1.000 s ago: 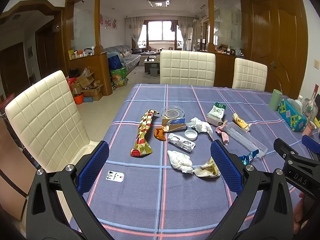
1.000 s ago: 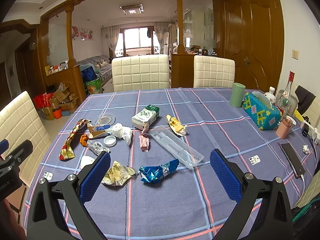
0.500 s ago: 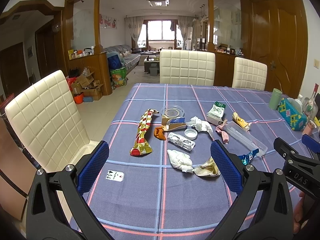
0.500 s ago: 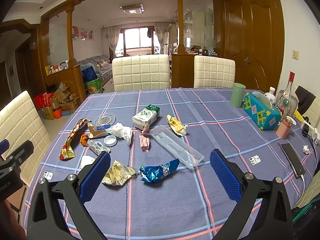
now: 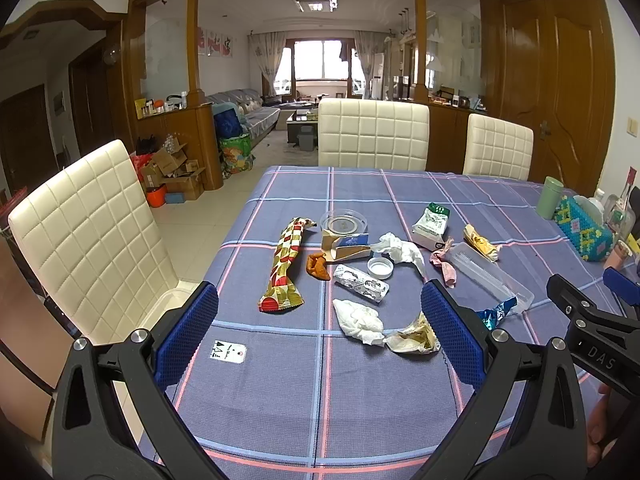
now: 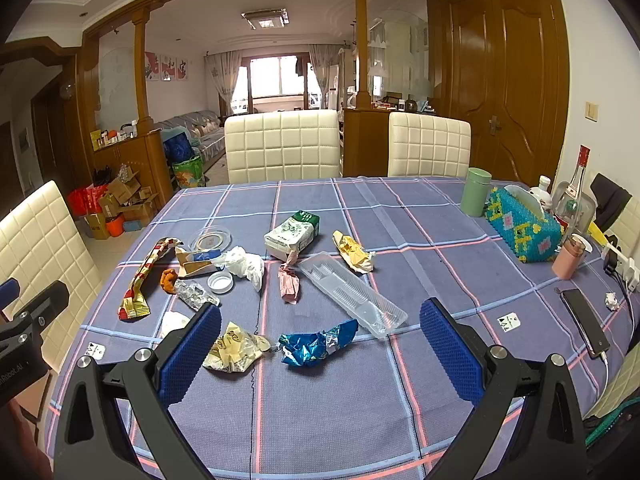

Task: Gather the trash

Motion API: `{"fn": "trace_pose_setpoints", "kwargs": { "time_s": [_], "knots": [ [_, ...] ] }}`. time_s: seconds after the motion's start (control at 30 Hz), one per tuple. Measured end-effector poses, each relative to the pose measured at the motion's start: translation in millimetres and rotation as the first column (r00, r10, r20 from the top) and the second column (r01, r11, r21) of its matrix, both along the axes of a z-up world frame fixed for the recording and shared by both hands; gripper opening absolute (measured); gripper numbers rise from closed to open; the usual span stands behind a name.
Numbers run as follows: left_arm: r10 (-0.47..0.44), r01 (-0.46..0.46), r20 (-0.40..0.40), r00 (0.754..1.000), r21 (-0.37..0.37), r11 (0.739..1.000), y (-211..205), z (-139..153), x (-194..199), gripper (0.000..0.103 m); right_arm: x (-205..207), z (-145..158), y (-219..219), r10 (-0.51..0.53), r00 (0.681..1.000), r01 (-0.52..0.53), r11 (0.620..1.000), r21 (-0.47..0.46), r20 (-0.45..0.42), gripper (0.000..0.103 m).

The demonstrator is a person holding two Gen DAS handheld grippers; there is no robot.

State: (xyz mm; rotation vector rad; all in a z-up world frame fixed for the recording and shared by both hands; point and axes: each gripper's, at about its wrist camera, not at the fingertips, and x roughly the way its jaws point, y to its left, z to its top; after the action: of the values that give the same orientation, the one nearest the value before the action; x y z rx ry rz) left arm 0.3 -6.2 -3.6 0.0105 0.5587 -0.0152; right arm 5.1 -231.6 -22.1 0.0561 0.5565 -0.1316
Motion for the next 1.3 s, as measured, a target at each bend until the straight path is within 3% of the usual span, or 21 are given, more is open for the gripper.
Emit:
{"fn": "trace_pose_setpoints", "kwargs": {
  "time_s": [1.3],
  "knots": [
    [-0.008, 0.007, -0.032, 0.999, -0.016, 1.0, 1.8, -7.6, 6.9, 0.1, 4.4, -7.1, -3.1, 0.004, 1.0, -0.004, 1.0, 0.002, -0.017, 0.097]
  ]
}}
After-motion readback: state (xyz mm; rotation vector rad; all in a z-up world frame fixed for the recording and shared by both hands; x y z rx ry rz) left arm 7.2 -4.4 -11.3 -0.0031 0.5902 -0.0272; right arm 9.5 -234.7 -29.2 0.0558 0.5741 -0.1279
